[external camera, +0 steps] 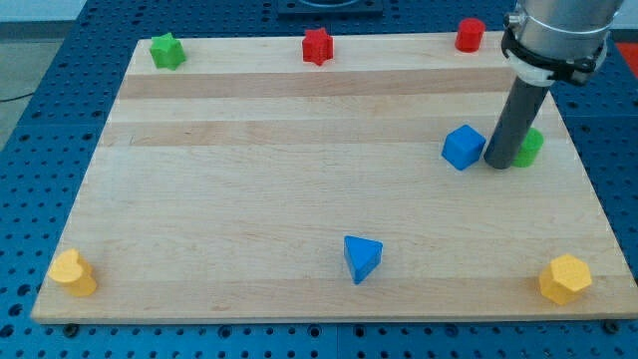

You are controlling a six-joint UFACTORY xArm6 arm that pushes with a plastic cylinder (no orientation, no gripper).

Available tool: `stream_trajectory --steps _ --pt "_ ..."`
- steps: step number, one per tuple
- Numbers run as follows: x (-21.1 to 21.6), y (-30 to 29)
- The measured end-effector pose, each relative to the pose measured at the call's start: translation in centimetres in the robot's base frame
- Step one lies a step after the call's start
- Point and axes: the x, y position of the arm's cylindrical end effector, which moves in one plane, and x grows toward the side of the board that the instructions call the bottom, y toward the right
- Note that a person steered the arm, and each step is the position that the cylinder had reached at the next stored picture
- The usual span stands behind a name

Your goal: Move the blue cube to the center left of the board

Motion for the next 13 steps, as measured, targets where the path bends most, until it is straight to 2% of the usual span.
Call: stream_trajectory --steps 2,3,4,7,9,13 --pt "-2.5 0.0" --pt "-1.7 -0.6" --pt "0.9 -1.0" --pt "-1.0 -11.0" --pt "-4.6 -11.0" --pt "-4.5 -12.7"
